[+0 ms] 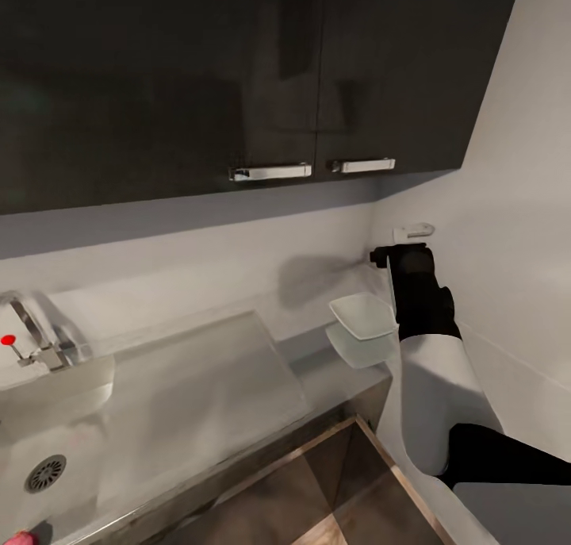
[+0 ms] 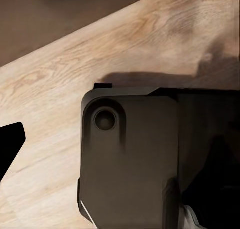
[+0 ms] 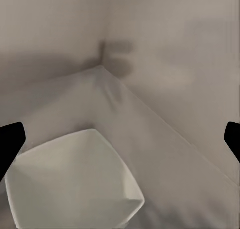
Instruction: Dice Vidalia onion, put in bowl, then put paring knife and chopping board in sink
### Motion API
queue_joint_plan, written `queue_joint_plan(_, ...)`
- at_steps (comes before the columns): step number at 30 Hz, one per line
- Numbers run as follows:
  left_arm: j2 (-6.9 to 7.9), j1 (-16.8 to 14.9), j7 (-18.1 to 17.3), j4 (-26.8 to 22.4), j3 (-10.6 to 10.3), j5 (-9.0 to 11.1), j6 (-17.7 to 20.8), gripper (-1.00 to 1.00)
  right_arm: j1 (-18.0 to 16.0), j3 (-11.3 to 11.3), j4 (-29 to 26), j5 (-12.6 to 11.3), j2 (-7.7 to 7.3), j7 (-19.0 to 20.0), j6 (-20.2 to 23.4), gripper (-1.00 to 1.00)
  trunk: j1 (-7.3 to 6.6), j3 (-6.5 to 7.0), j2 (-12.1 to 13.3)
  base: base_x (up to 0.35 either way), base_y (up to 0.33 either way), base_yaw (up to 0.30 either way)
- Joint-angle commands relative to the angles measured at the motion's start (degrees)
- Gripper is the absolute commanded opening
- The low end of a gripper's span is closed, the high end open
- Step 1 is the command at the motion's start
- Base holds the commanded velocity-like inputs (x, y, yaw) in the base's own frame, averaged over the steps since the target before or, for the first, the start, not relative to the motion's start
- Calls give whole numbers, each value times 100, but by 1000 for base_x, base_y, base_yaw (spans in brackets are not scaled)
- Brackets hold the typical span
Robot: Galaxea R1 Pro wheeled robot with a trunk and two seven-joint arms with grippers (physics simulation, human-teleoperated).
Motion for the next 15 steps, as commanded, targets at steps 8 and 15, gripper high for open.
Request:
queue_joint_plan(8,-1,2,1,22,5,18,-7,100,-6,-9,14,2,5,11,21,100,6,-11,-11,130,-1,0)
queue_joint_plan(15,-1,2,1,26,3,16,-7,100,0,-18,22,-4,5,20,22,100,6,-11,-11,9,0,0)
